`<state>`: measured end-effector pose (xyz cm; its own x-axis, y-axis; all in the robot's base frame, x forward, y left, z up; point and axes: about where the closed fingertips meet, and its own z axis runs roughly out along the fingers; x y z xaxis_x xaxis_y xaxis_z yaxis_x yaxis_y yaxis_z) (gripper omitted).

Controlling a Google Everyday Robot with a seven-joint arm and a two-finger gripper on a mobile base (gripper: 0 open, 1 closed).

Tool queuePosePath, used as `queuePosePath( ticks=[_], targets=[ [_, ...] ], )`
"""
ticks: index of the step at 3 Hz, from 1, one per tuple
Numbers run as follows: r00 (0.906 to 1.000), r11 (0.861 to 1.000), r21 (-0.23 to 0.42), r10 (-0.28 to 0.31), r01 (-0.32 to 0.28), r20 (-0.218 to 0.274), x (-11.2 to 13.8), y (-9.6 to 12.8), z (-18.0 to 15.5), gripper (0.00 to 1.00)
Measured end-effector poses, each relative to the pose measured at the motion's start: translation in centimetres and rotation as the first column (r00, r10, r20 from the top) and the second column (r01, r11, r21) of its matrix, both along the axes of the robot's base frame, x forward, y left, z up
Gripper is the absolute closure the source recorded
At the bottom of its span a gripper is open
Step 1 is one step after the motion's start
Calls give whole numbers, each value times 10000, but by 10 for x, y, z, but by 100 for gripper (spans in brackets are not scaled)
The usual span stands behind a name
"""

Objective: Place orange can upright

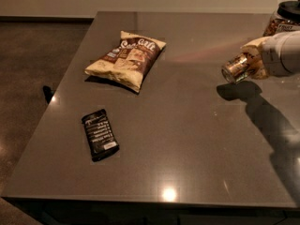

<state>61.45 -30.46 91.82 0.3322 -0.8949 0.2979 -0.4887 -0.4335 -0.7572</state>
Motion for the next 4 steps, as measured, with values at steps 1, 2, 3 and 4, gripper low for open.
queuePosePath(
  ticks=[1, 2, 3, 4],
  targets=[
    [9865, 9987, 125, -500, 487, 1558, 5, -13, 4, 100],
    [9569, 9971, 400, -737, 650, 2808, 14, -22, 16, 100],
    [8984, 9959, -61, -787, 902, 4320, 10, -40, 46, 100],
    [8677, 9887, -947, -547, 1162, 4941, 7, -57, 58, 100]
  ],
)
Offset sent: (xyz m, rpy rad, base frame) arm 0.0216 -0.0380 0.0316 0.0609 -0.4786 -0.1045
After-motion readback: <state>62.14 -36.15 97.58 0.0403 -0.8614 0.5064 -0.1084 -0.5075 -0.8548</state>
